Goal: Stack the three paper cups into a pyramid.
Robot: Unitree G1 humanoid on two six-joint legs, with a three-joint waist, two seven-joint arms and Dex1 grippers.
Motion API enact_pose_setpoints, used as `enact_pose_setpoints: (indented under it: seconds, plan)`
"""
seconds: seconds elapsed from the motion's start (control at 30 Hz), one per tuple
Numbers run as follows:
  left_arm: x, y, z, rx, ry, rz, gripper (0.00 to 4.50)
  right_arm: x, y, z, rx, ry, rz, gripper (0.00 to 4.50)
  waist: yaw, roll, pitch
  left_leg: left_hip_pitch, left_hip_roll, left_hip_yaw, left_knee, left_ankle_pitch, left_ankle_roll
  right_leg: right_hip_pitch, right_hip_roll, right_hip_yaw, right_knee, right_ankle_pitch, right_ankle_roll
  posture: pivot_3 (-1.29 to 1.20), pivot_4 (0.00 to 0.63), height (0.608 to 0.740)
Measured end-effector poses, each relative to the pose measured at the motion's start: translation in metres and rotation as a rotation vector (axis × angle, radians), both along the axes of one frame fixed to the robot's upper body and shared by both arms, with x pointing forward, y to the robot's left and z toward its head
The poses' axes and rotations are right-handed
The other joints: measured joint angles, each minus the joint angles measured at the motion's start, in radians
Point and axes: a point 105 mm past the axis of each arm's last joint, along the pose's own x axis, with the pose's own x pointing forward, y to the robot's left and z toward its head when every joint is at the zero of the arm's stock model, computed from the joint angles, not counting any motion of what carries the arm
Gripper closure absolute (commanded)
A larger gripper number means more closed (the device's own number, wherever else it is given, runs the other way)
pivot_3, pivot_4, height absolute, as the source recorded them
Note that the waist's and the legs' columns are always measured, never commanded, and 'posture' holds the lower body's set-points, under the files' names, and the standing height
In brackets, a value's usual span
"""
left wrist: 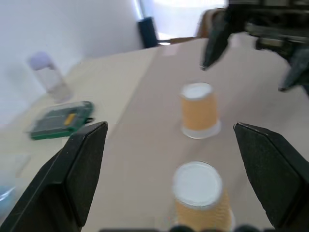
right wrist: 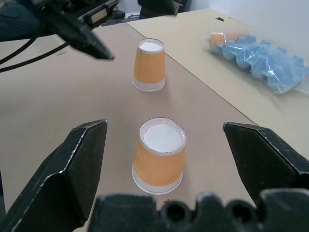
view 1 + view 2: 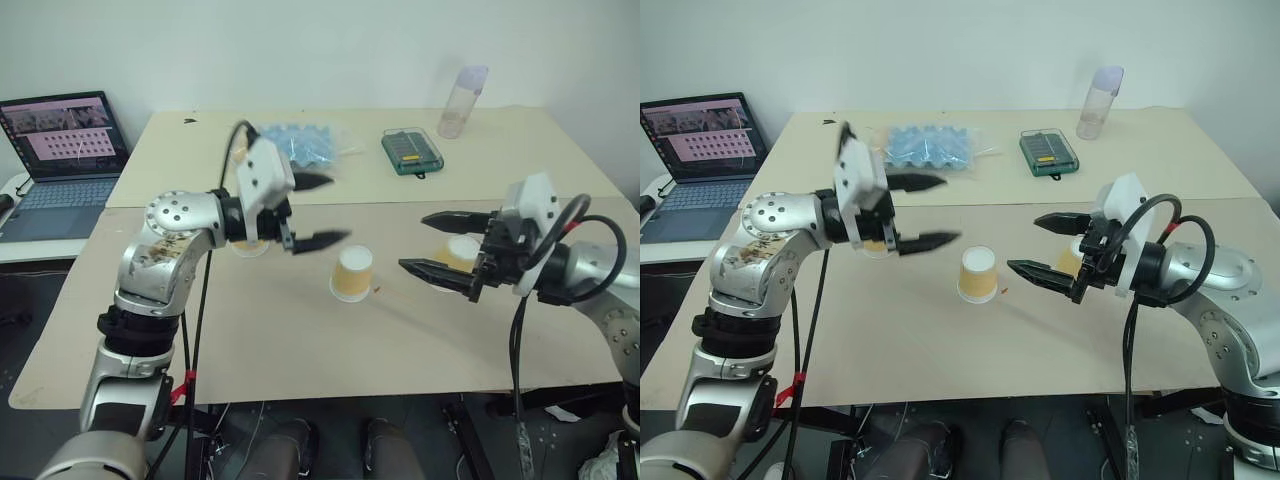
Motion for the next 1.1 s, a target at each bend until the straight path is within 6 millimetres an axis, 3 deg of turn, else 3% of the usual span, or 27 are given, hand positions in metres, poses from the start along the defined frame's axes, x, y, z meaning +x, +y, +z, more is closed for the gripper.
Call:
enact_pose_setpoints:
  seconds: [0.07, 0.13, 0.2, 0.27, 0.6, 0.8, 1.1]
  plan:
    - [0.012, 0.014, -0.009, -0.111, 0.008, 0.225, 0.05, -0.001, 0.0, 0.0, -0.001, 0.0, 0.007, 0.0, 0.002, 0.0, 0.0, 0.0, 0.0, 0.0, 0.0, 0.0, 0.0, 0.004, -0.001, 0.0, 0.0, 0.0, 0.0, 0.0, 0.15, 0.74]
    - [0.015, 0.031, -0.045, -0.15, 0.056, 0.479, 0.05, 0.0, 0.0, -0.001, -0.001, 0.005, 0.009, 0.0, -0.002, 0.0, 0.0, 0.0, 0.0, 0.001, -0.001, 0.002, -0.004, 0.004, -0.002, 0.002, -0.001, 0.0, 0.0, 0.0, 0.15, 0.74]
    - [0.007, 0.038, -0.087, -0.093, 0.12, 0.615, 0.05, 0.0, -0.001, -0.001, 0.0, 0.008, 0.008, 0.0, 0.001, -0.001, 0.0, -0.002, 0.001, 0.002, -0.001, 0.002, -0.004, 0.001, -0.001, 0.003, 0.0, 0.0, 0.0, 0.0, 0.15, 0.74]
    - [0.0, 0.038, -0.107, -0.052, 0.151, 0.661, 0.05, 0.001, -0.002, -0.002, 0.001, 0.011, 0.007, 0.0, 0.009, -0.001, 0.0, -0.005, 0.0, 0.002, -0.001, 0.002, -0.003, -0.003, 0.0, 0.003, 0.002, 0.0, -0.001, 0.0, 0.15, 0.74]
    - [-0.007, 0.059, -0.113, -0.064, 0.136, 0.807, 0.05, 0.001, -0.002, -0.002, -0.002, 0.014, 0.011, 0.0, 0.029, -0.001, 0.0, -0.002, 0.001, 0.002, -0.001, 0.0, 0.0, -0.002, 0.0, 0.0, 0.001, 0.001, -0.001, 0.0, 0.15, 0.74]
    - [0.007, 0.071, -0.129, -0.128, 0.24, 0.849, 0.05, 0.0, -0.001, -0.003, 0.003, 0.013, 0.014, 0.0, 0.032, -0.001, 0.0, -0.002, 0.001, 0.002, -0.001, 0.0, 0.0, -0.002, 0.0, -0.001, 0.0, 0.001, -0.001, 0.0, 0.15, 0.74]
    - [0.036, 0.071, -0.131, -0.152, 0.25, 0.839, 0.05, -0.002, -0.001, -0.007, 0.003, 0.02, 0.001, 0.0, 0.032, -0.001, 0.0, -0.004, 0.001, 0.002, -0.001, 0.0, -0.001, -0.002, 0.0, -0.001, 0.001, 0.001, -0.001, 0.0, 0.15, 0.74]
